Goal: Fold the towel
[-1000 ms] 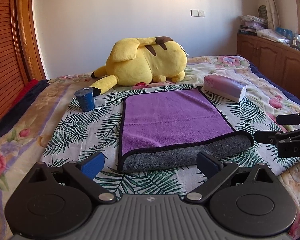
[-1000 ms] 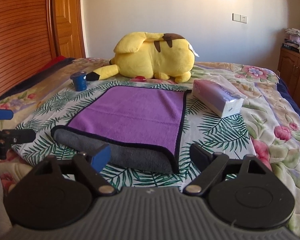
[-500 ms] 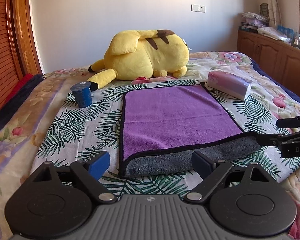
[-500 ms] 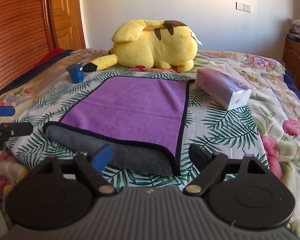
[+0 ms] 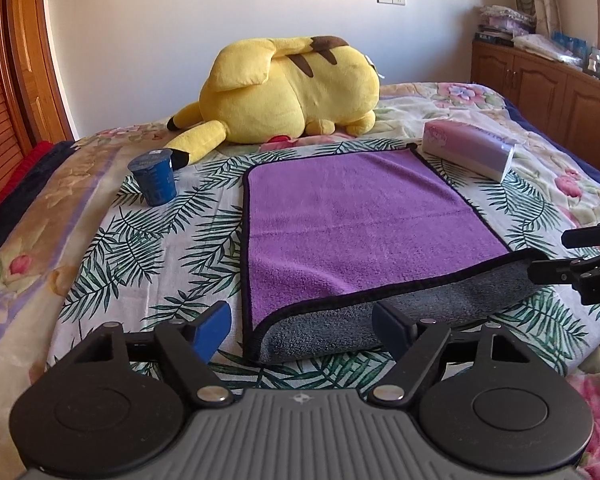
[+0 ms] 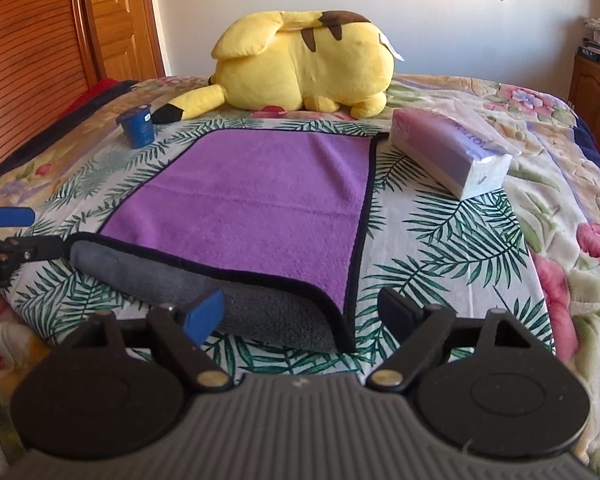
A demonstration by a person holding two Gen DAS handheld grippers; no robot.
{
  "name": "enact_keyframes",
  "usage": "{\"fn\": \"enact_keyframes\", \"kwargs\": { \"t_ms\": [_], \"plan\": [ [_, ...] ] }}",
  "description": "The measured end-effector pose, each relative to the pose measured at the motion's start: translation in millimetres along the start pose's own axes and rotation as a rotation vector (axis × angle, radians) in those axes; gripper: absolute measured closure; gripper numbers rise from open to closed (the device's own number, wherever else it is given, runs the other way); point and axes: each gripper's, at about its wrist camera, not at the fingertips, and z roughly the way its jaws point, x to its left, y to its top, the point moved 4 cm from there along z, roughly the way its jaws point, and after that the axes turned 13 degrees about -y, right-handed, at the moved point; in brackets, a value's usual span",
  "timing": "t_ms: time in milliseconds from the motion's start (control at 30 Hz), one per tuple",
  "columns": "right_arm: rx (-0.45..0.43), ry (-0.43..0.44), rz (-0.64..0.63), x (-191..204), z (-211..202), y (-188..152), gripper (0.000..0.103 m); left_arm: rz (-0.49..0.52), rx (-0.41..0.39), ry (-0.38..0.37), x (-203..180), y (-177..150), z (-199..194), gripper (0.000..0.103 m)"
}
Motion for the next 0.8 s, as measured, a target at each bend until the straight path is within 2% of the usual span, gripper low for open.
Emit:
{"fn": "enact_keyframes", "kwargs": {
  "t_ms": [167, 233, 300, 467, 800],
  "plan": [
    [0.012, 0.006, -0.008, 1, 7, 1, 0.019, -0.008, 0.014, -0.001, 8, 0, 9, 0.045],
    [0.017, 0.011, -0.009, 0, 9, 1, 0.019, -0.011, 0.021, -0.007, 11, -1, 12, 0.052],
    [0.021, 0.013, -0.009, 0, 12, 1, 0.019, -0.010, 0.033, -0.010, 14, -2, 17, 0.064],
    [0.034, 0.023, -0.009, -1, 17, 1, 0.022, -0.031, 0.046, -0.016, 23, -4, 24, 0.065],
    [0.076, 0.043, -0.011, -3, 27, -2, 0.032, -0.075, 0.091, -0.027, 33, -15, 34, 0.076]
  ]
}}
